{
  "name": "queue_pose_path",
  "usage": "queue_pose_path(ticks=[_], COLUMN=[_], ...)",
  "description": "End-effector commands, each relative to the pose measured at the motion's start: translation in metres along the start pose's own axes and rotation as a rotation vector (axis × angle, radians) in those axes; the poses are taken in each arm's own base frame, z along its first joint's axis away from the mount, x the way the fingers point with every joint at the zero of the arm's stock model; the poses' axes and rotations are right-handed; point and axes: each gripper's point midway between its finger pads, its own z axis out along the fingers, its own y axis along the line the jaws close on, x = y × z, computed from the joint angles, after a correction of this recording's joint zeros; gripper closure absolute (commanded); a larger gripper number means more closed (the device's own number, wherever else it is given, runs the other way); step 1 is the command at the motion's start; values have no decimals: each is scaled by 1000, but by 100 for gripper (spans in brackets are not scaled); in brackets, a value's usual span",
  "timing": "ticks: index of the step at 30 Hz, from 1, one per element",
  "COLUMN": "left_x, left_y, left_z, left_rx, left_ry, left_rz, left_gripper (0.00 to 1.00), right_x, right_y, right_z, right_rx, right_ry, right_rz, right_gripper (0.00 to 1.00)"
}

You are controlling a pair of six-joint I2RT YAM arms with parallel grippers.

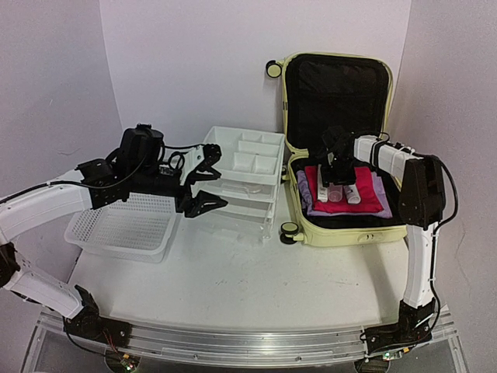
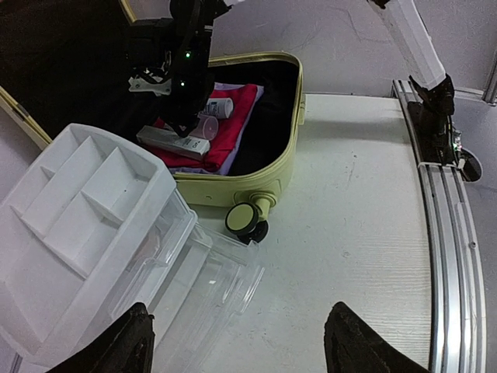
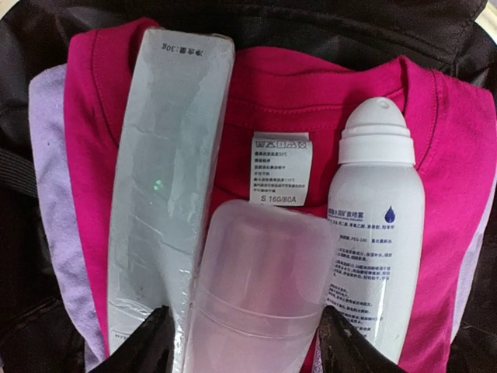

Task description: Open, take out, and arrange the luggage

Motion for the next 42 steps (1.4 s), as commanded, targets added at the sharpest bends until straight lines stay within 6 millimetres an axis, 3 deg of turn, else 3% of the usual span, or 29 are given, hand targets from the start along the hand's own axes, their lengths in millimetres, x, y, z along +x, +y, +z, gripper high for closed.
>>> queue_pose_path(ticks=[1, 16, 21, 23, 28, 33, 35, 38, 42], left_x=[-6, -11, -9, -6, -3, 1, 3, 11, 19], left_y=[-1, 1, 1, 1, 4, 18, 27, 36, 51], left_z=[-14, -21, -26, -26, -26, -25, -26, -26, -31], left_rx=[-37, -58, -74, -82, -97, -176, -228, -281, -368], left_ry=[-23, -32, -32, -23, -12, 3, 5, 23, 32], left_rz=[-2, -4, -3, -3, -6, -22, -33, -58, -106], left_gripper=[24, 24, 23, 23, 23, 23, 23, 23, 23], right_x=[-2, 10, 5, 0, -11, -3, 16, 55, 105], right_y=[-5, -14, -9, -10, -18, 5, 36, 92, 147], right_z=[4, 14, -1, -16, -81, -134, -155, -204, -244], right_rx=[39, 87, 35, 15, -53, -281, -501, -836, -974], right_ry=[-3, 27, 8, -16, -124, -198, -197, -243, -293], right_rz=[-2, 3, 16, 27, 32, -48, -127, -296, -559], right_gripper=[41, 43, 48, 51, 56, 61, 64, 64, 63])
